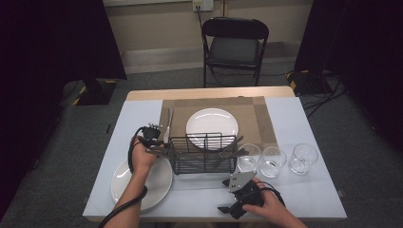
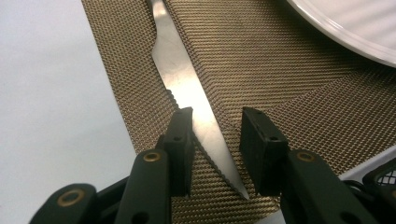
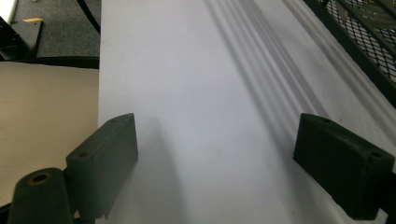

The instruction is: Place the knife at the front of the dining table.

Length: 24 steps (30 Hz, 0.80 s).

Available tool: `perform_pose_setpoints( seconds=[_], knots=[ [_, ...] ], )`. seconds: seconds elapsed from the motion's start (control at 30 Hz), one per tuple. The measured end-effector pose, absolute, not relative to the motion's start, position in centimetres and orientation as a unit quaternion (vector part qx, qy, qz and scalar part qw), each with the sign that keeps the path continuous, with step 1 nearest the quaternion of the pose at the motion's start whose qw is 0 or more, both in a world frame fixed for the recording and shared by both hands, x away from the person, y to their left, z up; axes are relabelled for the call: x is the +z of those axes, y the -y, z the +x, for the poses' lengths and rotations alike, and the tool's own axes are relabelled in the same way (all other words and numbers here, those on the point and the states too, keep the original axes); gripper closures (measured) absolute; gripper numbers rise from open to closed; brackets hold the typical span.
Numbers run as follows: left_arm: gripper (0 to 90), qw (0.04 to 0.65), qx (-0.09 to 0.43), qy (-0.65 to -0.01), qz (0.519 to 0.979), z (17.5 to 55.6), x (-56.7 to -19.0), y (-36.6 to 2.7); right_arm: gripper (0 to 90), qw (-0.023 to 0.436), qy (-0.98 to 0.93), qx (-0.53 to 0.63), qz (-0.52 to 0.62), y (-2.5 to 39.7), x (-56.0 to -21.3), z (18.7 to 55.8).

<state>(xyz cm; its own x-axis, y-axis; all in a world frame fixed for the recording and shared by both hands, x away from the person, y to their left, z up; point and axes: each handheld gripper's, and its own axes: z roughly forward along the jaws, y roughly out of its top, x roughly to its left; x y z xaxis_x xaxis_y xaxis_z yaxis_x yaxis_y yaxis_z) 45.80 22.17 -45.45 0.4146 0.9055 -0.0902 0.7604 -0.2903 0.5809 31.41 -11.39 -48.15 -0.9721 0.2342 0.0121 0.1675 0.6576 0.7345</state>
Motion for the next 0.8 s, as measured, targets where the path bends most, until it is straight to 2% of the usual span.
perform_pose_setpoints(
  seconds=[0.13, 0.2, 0.63, 0.8],
  knots=[
    [61.7, 0.287, 0.118, -0.531, 0.788, 45.8, -45.4, -22.2, 12.7, 0.042, -0.909, 0.399, 0.11, 11.4, -48.1, 31.4],
    [52.9, 0.286, 0.123, -0.535, 0.786, 45.8, -45.5, -22.3, 12.7, 0.042, -0.909, 0.399, 0.11, 11.4, -48.1, 31.4],
    [23.6, 0.316, 0.126, -0.522, 0.782, 44.8, -44.6, -24.1, 12.6, 0.042, -0.91, 0.399, 0.11, 11.4, -48.1, 31.4],
    [21.4, 0.322, 0.128, -0.516, 0.784, 44.1, -44.2, -24.7, 12.7, 0.042, -0.91, 0.399, 0.11, 11.4, -48.1, 31.4]
  ],
)
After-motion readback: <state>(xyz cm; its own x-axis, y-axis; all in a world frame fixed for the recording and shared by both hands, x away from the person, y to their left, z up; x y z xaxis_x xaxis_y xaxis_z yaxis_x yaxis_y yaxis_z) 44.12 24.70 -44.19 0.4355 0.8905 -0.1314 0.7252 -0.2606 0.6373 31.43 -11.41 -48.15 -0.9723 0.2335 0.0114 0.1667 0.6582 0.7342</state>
